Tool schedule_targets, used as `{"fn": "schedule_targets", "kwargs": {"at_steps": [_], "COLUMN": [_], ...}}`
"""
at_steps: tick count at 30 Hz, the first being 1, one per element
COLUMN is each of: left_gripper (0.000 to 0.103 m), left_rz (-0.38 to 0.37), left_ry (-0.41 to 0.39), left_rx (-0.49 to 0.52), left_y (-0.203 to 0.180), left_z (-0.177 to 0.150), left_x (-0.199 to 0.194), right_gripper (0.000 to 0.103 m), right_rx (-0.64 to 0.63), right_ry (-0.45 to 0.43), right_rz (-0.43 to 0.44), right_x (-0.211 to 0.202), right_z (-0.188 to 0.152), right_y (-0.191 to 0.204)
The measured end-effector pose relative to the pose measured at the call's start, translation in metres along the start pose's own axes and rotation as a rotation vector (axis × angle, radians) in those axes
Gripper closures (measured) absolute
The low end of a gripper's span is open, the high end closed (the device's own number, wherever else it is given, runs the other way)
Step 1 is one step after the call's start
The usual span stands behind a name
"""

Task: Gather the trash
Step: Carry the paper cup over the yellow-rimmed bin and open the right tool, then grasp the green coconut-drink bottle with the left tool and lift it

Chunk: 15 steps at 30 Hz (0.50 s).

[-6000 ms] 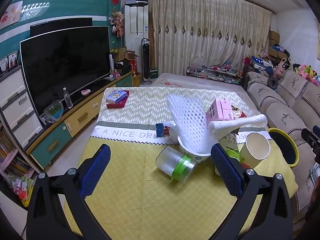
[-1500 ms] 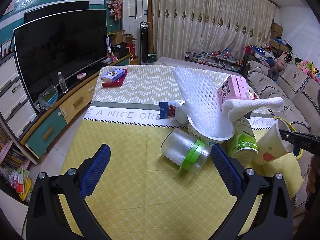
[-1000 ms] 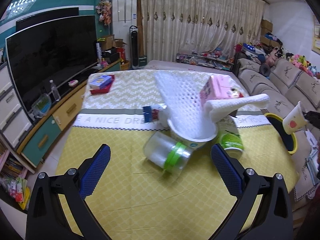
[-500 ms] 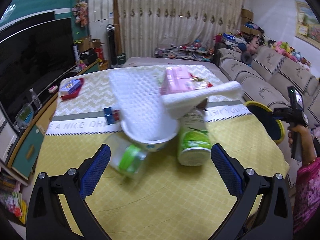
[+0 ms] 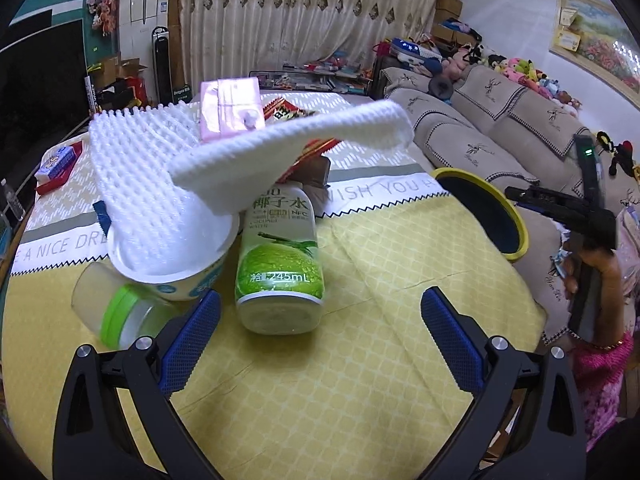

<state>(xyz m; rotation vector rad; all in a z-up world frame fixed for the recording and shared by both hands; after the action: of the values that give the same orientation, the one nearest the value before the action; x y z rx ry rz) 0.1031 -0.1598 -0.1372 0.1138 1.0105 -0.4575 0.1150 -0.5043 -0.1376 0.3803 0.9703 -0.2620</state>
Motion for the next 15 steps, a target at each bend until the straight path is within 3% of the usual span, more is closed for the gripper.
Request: {"fn": "schedule_targets", "kwargs": {"at_steps": [7,15], "left_gripper": [0.017,0.041], "left_rz": [0.058,0.075], "left_ry": [0.020,0.060], "left_rx": [-0.015,-0.033], "left_y": [0.002,0.010], "left_z": [0.001,0.006], "left_x": [0.022,0.051], "right_gripper": [0.064,0.064], "right_rx": [-0.015,-0.019], "right_ry": [-0.014,0.006], "right_rz": [0.037,0.059], "right_x": [-0.009,-0.002], "right_z": [-0.002,-0.005], "right_y": [0.010,0.016]}}
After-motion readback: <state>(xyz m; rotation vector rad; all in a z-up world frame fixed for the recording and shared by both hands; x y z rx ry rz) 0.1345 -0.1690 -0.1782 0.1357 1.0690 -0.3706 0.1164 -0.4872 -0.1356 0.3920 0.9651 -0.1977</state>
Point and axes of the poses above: each gripper's, at about its wrist camera, not at the fingertips, and x roughly the way its jaws point, y to its left, z to its top, the point moved 7 cm from there along x, roughly the way its jaws point, and after that the axes turned 11 degrees about y, right-handed, at the moved point
